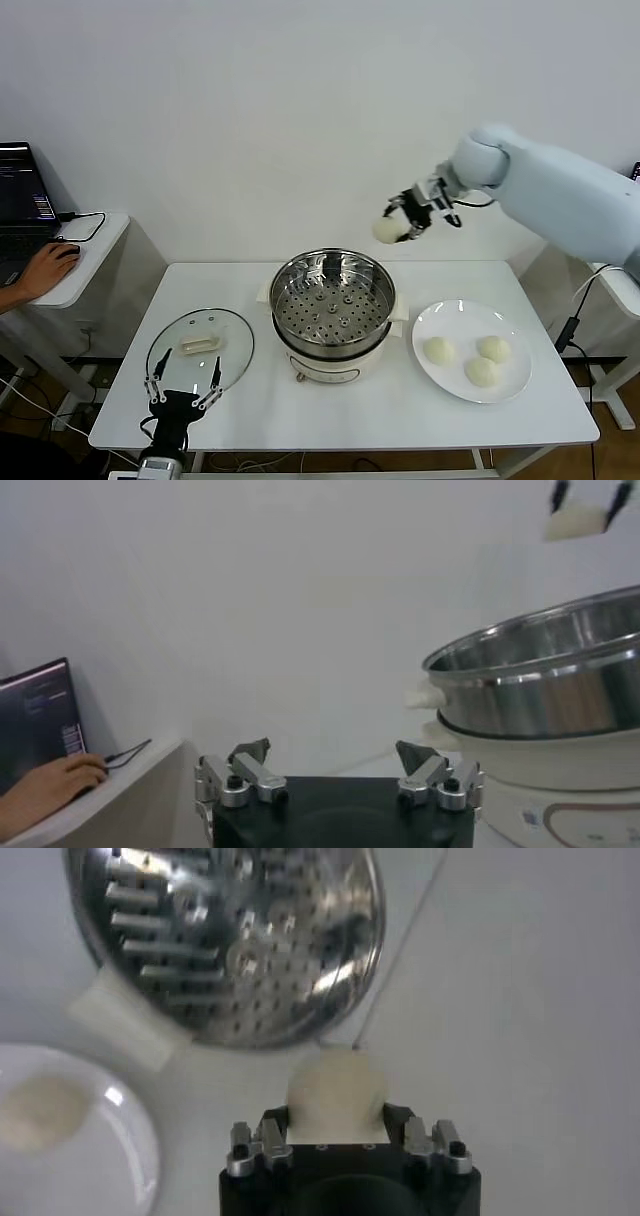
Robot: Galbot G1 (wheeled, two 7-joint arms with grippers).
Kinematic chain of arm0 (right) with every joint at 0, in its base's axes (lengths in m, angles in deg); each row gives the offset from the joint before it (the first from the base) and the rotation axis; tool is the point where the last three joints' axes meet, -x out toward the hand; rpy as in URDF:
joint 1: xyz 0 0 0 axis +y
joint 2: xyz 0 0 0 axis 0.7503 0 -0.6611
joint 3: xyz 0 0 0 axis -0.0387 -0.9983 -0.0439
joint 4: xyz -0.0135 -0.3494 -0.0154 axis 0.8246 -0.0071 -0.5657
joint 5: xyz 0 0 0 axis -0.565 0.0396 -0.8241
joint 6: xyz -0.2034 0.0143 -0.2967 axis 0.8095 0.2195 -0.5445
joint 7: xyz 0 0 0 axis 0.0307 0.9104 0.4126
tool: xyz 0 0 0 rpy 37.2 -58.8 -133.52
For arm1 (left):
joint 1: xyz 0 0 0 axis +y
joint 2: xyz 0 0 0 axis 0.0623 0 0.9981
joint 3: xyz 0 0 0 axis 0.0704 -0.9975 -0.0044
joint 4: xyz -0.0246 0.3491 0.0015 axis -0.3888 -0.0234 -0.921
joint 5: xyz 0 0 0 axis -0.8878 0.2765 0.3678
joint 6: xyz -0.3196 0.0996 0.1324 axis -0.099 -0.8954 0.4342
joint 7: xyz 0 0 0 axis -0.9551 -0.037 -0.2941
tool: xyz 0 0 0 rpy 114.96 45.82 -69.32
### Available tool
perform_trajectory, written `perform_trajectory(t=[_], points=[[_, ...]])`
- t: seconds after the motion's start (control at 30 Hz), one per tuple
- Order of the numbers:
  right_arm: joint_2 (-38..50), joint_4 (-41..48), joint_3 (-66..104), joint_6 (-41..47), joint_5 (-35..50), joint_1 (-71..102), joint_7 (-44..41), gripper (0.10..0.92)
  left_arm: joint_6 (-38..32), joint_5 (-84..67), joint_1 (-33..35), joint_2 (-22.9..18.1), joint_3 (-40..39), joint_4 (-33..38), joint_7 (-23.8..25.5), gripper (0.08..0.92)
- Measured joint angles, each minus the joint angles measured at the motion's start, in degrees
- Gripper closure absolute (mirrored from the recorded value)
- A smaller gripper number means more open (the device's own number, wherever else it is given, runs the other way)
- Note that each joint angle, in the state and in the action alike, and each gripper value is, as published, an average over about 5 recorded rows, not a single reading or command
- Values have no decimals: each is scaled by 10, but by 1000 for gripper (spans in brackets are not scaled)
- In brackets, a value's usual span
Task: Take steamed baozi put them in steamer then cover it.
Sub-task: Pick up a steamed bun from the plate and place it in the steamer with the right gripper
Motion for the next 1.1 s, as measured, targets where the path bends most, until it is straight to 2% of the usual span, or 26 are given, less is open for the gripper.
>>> perform_trajectory(t=[0.3, 0.93, 1.1], points=[[-82, 29, -38, -72, -26, 8, 14, 423, 0, -8, -2, -2, 12, 0, -5, 177], [-161, 123, -43, -216, -200, 85, 64, 414, -1, -14, -3, -7, 20, -1, -10, 177], [-176, 146, -33, -241, -240, 101, 80, 355, -2, -14, -2, -7, 19, 0, -10, 177]])
